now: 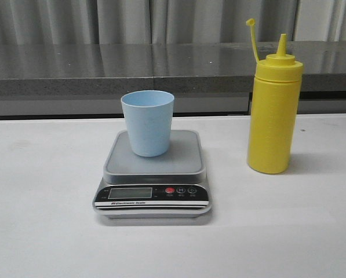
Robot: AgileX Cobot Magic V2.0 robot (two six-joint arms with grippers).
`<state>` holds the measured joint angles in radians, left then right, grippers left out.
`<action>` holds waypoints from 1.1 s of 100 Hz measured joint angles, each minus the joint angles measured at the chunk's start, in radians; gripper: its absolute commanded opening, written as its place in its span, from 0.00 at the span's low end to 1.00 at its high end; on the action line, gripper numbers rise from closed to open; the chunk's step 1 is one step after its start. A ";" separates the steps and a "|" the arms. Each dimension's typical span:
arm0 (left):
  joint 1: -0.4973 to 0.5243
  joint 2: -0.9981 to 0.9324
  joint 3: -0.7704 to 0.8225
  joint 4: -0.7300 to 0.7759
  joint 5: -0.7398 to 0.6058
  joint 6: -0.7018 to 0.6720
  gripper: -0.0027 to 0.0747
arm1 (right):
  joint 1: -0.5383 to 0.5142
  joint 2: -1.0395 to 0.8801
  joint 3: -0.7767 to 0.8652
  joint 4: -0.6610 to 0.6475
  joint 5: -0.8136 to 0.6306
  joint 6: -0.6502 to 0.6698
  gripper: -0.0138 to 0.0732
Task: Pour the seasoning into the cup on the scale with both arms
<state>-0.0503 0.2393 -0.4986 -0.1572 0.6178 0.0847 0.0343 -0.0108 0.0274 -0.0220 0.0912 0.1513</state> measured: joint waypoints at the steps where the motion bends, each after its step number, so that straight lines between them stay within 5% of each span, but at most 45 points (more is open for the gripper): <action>1: 0.000 0.000 0.000 0.000 0.000 0.000 0.01 | 0.000 0.000 0.000 0.000 0.000 0.000 0.08; 66: 0.000 0.000 0.015 0.020 -0.016 0.000 0.01 | 0.000 0.000 0.000 0.000 0.000 0.000 0.08; 95: 0.026 -0.045 0.238 0.107 -0.391 0.000 0.01 | 0.000 0.000 0.000 0.000 0.000 0.000 0.08; 110: 0.061 -0.103 0.354 0.114 -0.463 -0.003 0.01 | 0.000 0.000 0.000 0.000 0.000 0.000 0.08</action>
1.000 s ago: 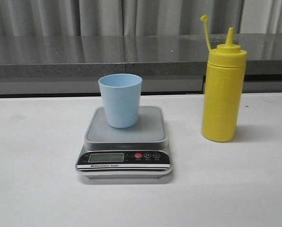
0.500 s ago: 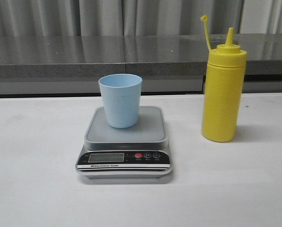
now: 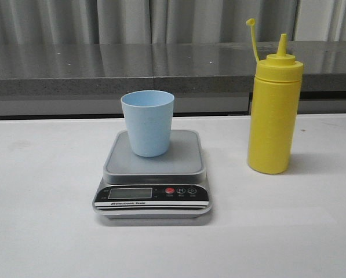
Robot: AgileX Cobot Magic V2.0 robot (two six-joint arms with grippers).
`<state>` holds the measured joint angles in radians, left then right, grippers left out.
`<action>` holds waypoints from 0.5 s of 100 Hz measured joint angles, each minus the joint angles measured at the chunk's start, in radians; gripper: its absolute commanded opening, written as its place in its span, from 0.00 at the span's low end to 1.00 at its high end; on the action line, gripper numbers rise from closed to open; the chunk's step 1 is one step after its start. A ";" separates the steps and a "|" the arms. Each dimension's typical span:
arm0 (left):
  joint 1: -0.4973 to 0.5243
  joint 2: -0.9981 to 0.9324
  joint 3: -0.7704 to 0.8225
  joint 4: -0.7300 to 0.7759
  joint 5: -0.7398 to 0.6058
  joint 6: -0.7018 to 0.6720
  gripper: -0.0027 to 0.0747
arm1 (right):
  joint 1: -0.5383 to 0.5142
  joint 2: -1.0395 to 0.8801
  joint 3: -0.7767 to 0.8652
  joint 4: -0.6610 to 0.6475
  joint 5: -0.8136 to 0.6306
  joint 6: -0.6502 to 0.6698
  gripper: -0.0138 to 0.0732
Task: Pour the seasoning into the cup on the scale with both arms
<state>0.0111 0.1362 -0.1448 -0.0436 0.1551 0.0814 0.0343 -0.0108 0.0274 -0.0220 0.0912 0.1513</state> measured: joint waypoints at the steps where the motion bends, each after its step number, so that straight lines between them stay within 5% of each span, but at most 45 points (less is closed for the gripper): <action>1: 0.000 -0.003 0.005 0.002 -0.003 0.000 0.01 | 0.000 0.000 0.000 0.000 0.000 0.000 0.08; 50: 0.019 -0.143 0.146 0.068 -0.052 -0.081 0.01 | 0.000 0.000 0.000 0.000 0.001 0.000 0.08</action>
